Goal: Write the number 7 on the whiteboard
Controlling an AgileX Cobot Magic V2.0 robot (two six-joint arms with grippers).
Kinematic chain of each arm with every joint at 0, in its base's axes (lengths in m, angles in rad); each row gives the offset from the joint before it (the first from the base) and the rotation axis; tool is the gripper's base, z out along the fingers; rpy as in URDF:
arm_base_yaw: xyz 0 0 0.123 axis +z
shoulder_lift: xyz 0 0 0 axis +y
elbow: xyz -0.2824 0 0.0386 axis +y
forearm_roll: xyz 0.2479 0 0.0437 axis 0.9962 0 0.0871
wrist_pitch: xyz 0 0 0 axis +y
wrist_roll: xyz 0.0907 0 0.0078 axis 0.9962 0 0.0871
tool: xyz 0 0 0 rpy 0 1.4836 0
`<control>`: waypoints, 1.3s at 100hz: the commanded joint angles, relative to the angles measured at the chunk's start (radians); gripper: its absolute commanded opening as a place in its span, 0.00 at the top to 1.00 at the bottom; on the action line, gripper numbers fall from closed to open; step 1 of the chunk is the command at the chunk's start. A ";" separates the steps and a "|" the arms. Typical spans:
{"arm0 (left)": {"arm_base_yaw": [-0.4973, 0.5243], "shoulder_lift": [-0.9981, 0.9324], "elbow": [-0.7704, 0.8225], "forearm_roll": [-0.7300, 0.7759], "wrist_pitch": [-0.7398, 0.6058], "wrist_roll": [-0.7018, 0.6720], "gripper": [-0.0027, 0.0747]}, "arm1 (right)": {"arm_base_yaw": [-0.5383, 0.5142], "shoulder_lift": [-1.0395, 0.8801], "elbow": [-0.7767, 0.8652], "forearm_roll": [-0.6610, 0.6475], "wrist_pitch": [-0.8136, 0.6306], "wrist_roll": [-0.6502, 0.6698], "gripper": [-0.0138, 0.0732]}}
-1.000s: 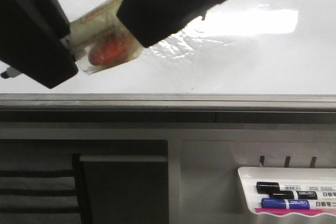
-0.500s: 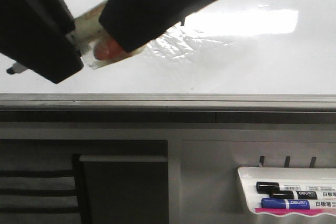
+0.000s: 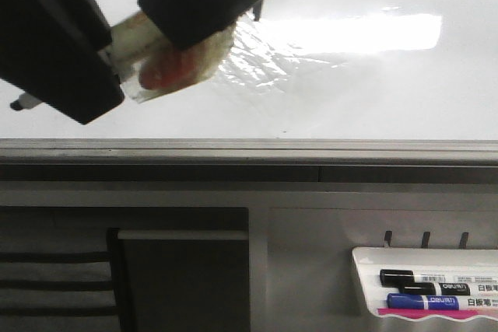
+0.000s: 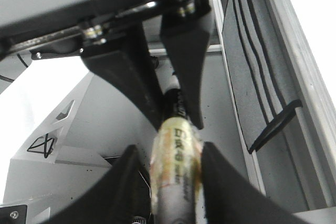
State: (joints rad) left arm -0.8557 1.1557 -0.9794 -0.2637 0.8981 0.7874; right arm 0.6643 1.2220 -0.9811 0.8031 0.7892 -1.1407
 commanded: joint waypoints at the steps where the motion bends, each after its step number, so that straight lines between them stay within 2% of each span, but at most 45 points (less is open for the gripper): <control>1: -0.008 -0.016 -0.035 -0.024 -0.042 -0.004 0.99 | 0.000 -0.017 -0.037 0.044 -0.017 -0.013 0.70; 16: -0.008 -0.016 -0.035 -0.024 -0.042 -0.004 0.99 | 0.000 -0.017 -0.037 0.043 -0.015 -0.013 0.76; 31: -0.008 -0.016 -0.035 -0.024 -0.043 -0.005 0.98 | 0.000 -0.017 -0.037 0.043 -0.015 -0.013 0.86; 36: -0.006 -0.016 -0.035 -0.024 -0.045 -0.005 0.93 | 0.000 -0.017 -0.037 0.041 -0.015 -0.013 0.89; 51: -0.004 -0.018 -0.040 -0.015 -0.061 -0.005 0.67 | 0.000 -0.017 -0.037 0.019 -0.020 -0.013 0.90; 60: -0.002 -0.038 -0.046 0.019 -0.082 -0.035 0.61 | -0.016 -0.022 -0.044 -0.037 -0.029 0.016 0.90; 77: 0.094 -0.093 -0.046 0.040 -0.106 -0.111 0.61 | -0.085 -0.069 -0.078 -0.127 -0.024 0.124 0.90; 92: 0.233 -0.136 -0.035 0.025 -0.102 -0.187 0.61 | -0.165 -0.133 -0.095 -0.275 -0.016 0.349 0.90; 108: 0.352 -0.181 0.018 -0.096 -0.117 -0.201 0.65 | -0.252 -0.196 -0.079 -0.370 -0.026 0.614 0.90; 115: 0.382 -0.202 0.064 -0.156 -0.146 -0.201 0.68 | -0.274 -0.221 -0.021 -0.370 -0.082 0.650 0.90; 130: 0.404 -0.239 0.147 -0.173 -0.284 -0.201 0.77 | -0.280 -0.246 0.125 -0.358 -0.330 0.662 0.90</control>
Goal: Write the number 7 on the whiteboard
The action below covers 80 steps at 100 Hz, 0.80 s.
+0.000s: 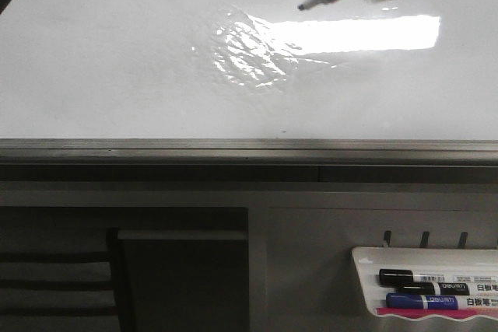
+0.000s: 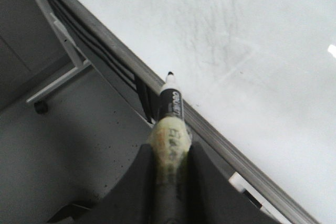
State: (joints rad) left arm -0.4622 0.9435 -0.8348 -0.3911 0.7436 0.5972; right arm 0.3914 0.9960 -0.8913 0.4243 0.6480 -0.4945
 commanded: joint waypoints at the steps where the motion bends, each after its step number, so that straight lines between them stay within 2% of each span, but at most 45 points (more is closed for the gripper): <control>1: 0.012 -0.029 0.005 -0.046 -0.136 -0.010 0.77 | -0.007 -0.020 0.040 0.025 -0.197 0.016 0.90; 10: 0.013 -0.029 0.011 -0.044 -0.179 -0.010 0.81 | -0.007 -0.016 0.073 0.034 -0.287 0.016 0.90; 23: 0.013 -0.025 0.011 -0.042 -0.220 -0.010 0.85 | -0.007 0.023 0.055 0.074 -0.317 0.023 0.90; 38: 0.013 -0.025 0.011 -0.042 -0.252 -0.010 0.87 | -0.009 0.131 -0.101 0.091 -0.149 0.033 0.90; 43: 0.013 -0.025 0.011 -0.042 -0.253 -0.010 0.87 | -0.009 0.162 -0.132 0.094 -0.134 0.033 0.90; 59: 0.013 -0.025 0.011 -0.042 -0.253 -0.010 0.88 | -0.005 0.213 -0.089 0.130 -0.279 0.033 0.90; 80: 0.013 -0.025 0.011 -0.042 -0.261 -0.010 0.89 | -0.007 0.271 -0.086 0.130 -0.338 0.033 0.90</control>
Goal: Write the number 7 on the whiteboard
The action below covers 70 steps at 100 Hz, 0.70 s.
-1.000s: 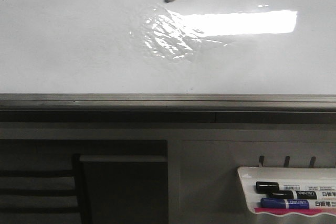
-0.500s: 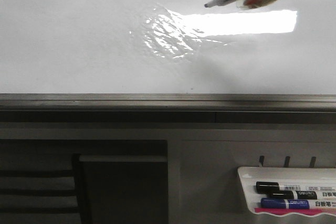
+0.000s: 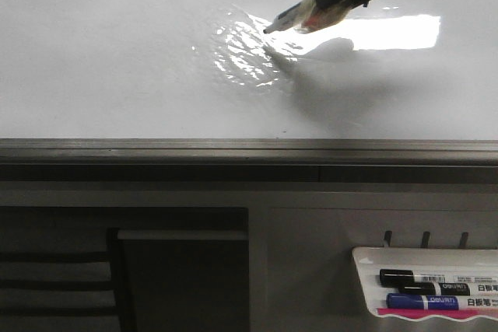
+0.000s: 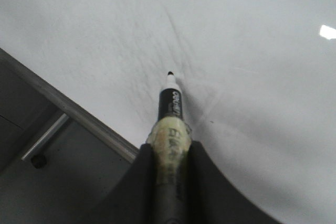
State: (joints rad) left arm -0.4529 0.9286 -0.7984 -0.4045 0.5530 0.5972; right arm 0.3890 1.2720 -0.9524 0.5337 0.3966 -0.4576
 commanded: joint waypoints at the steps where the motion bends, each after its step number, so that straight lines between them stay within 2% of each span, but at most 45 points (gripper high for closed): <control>1: 0.003 -0.010 -0.026 -0.029 -0.070 -0.010 0.89 | -0.005 -0.002 -0.025 0.020 -0.087 -0.004 0.90; 15: 0.003 -0.010 -0.026 -0.027 -0.072 -0.010 0.89 | -0.024 0.010 -0.025 0.013 -0.086 -0.004 0.90; 41: 0.003 -0.010 -0.026 -0.023 -0.072 -0.010 0.89 | -0.178 -0.016 -0.011 -0.005 0.034 0.001 0.90; 59: 0.003 -0.010 -0.026 -0.023 -0.072 -0.010 0.89 | -0.173 -0.016 -0.011 -0.005 0.046 0.001 0.90; 70: 0.003 -0.010 -0.026 -0.023 -0.072 -0.010 0.89 | -0.132 -0.016 -0.007 -0.005 0.087 0.001 0.90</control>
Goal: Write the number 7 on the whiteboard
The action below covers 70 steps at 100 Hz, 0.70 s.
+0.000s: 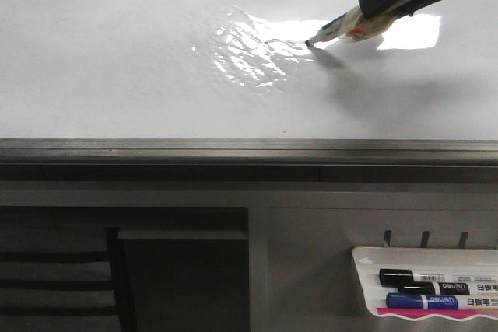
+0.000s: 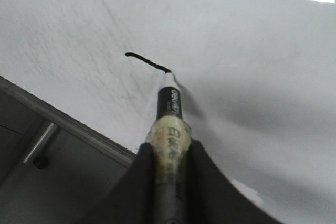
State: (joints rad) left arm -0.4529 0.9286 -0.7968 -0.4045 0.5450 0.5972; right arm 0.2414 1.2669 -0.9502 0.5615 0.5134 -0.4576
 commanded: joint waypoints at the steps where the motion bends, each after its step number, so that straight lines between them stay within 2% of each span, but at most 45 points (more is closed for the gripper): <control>1: 0.003 -0.010 -0.027 -0.023 -0.064 -0.010 0.89 | 0.019 -0.009 -0.008 -0.033 -0.027 0.001 0.90; 16: 0.003 -0.010 -0.027 -0.023 -0.064 -0.010 0.89 | 0.074 -0.001 0.027 -0.033 -0.015 0.001 0.90; 35: 0.003 -0.010 -0.027 -0.023 -0.068 -0.010 0.89 | 0.075 0.001 0.032 -0.033 -0.013 0.001 0.90; 54: -0.004 -0.010 -0.040 -0.023 -0.022 0.042 0.89 | 0.085 -0.034 -0.014 0.013 0.089 -0.026 0.90; 63: -0.033 -0.002 -0.071 -0.023 0.045 0.094 0.89 | 0.110 -0.075 -0.038 0.013 0.187 -0.134 0.90; 70: -0.071 0.023 -0.101 -0.023 0.108 0.140 0.89 | 0.135 -0.108 -0.055 0.013 0.280 -0.268 0.90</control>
State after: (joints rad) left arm -0.4860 0.9377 -0.8359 -0.4026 0.6371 0.6873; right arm 0.3532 1.2252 -0.9536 0.5427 0.7135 -0.5811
